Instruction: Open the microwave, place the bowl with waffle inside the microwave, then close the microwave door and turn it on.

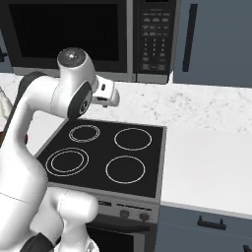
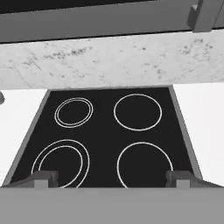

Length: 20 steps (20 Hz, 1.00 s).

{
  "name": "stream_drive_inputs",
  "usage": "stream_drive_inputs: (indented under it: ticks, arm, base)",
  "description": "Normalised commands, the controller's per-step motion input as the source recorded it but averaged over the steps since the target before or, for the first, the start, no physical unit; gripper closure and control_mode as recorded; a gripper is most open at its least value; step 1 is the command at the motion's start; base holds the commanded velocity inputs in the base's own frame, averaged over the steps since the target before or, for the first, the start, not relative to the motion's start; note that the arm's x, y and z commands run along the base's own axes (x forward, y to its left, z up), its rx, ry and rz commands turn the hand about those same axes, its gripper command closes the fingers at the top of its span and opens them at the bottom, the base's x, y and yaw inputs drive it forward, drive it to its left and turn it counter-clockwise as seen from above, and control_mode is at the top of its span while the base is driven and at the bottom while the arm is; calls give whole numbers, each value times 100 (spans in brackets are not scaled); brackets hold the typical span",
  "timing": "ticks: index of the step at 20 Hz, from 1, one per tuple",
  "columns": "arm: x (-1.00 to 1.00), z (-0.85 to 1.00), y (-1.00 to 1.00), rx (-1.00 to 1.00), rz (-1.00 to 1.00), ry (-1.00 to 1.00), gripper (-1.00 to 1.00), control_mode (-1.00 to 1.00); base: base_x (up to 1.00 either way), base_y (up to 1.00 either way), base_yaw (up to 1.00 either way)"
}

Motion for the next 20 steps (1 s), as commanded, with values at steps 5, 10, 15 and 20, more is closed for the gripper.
stream_drive_inputs:
  ticks: [5,10,15,20]
  arm:
    - [38,9,-39,0,-2,-12,-100,-100]
    - [71,71,-79,0,-11,-18,-100,-100]
    - [58,92,-49,0,-8,-16,-100,-100]
    - [27,29,-3,0,-8,-11,-100,-100]
  base:
    - [0,0,0]
    - [0,0,0]
    - [0,0,0]
    - [0,0,0]
